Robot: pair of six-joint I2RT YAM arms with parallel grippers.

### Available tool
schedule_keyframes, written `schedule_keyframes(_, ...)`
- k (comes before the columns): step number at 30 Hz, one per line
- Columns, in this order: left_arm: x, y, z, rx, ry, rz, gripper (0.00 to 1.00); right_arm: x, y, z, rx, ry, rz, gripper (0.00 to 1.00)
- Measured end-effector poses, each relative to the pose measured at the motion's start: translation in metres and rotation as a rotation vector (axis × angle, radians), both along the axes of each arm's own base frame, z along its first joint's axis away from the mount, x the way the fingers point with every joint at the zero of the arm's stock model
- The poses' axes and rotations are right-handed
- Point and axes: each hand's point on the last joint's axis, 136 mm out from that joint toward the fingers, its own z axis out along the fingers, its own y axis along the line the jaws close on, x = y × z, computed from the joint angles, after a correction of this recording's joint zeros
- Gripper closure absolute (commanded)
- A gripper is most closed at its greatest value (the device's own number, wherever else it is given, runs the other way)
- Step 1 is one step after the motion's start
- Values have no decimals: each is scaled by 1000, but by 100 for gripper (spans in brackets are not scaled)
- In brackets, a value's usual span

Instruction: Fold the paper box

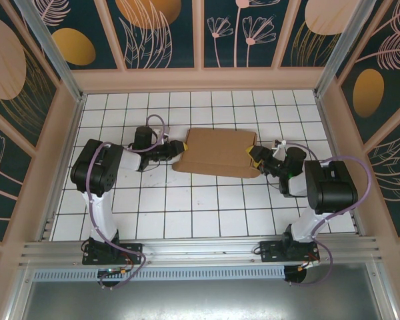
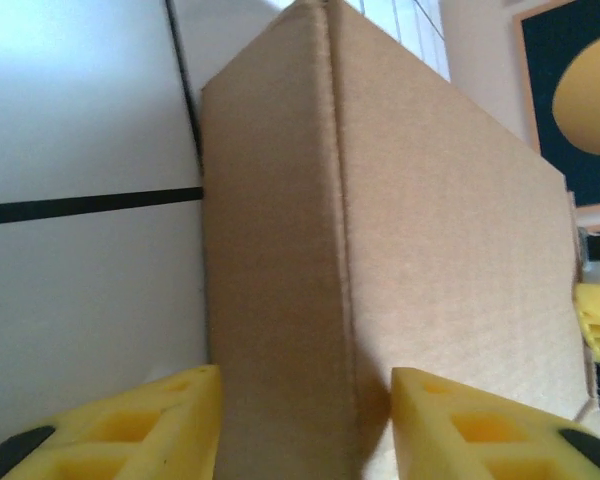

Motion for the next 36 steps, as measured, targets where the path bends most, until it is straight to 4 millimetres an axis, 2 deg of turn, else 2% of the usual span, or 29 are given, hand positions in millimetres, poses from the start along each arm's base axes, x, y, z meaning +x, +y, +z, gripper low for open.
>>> schedule_keyframes(5, -2, 8, 19, 52, -127, 30, 5, 0, 0, 7, -1, -16, -3, 51)
schedule_keyframes(6, -3, 11, 25, 68, -172, 39, 2, 0, -1, 9, 0, -15, -4, 51)
schedule_keyframes(10, -6, 26, 53, 123, -395, 94, 1, 6, -4, 16, 1, -17, -11, 50)
schedule_keyframes(13, -9, 37, 76, 163, -564, 147, 1, 12, -10, 29, -11, -32, -25, 51)
schedule_keyframes(19, 7, 55, 135, 233, -883, 276, 1, 24, -24, 79, -55, -130, -51, 51)
schedule_keyframes(22, 5, 67, 161, 255, -1057, 363, 1, 27, -34, 99, -58, -158, -78, 51)
schedule_keyframes(24, 4, 72, 169, 281, -1151, 392, 1, 29, -40, 109, -60, -162, -94, 51)
schedule_keyframes(31, 7, 66, 171, 472, -1405, 335, 1, 32, -59, 159, -64, -220, -132, 51)
schedule_keyframes(36, 0, 42, 173, 676, -1671, 222, 2, 24, -68, 194, -48, -263, -144, 51)
